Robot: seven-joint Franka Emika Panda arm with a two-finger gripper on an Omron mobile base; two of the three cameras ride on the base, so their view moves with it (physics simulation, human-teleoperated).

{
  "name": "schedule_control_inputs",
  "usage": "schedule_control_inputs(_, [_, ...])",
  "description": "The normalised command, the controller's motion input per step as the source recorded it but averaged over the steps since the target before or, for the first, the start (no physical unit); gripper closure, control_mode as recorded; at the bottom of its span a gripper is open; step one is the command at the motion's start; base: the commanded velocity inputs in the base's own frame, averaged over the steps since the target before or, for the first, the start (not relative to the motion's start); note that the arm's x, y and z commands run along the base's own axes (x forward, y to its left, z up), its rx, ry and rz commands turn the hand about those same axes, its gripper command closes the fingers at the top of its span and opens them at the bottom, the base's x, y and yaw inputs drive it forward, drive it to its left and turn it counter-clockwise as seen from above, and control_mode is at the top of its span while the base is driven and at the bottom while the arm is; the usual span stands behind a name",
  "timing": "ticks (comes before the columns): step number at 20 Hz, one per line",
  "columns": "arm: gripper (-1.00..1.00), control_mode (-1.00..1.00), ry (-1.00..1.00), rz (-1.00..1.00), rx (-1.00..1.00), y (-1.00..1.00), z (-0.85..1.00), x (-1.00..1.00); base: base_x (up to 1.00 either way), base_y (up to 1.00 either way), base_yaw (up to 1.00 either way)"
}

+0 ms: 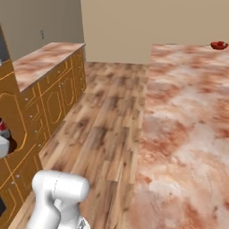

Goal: Open the fridge, grab two sodas, and place both sodas inside the bowl with ice on the dining counter.

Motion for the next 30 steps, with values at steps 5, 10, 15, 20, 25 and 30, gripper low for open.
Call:
schedule_control_inputs(5, [1.00, 1.00, 0.00, 0.00, 0.00, 0.00, 0.00, 0.00, 1.00, -0.23, 0.00])
schedule_control_inputs(10, [1.00, 1.00, 0.00, 0.00, 0.00, 0.00, 0.00, 0.00, 1.00, -0.13, 0.00])
schedule_control_inputs(15, [1.00, 1.00, 0.00, 0.00, 0.00, 0.00, 0.00, 0.00, 1.00, -0.01, 0.00])
schedule_control_inputs(20, [1.00, 1.00, 0.00, 0.00, 0.00, 0.00, 0.00, 0.00, 1.00, 0.00, -0.02])
schedule_control_inputs(25, [1.00, 1.00, 0.00, 0.00, 0.00, 0.00, 0.00, 0.00, 1.00, 0.20, -0.13])
schedule_control_inputs(30, [1.00, 1.00, 0.00, 0.00, 0.00, 0.00, 0.00, 0.00, 1.00, 0.35, -0.20])
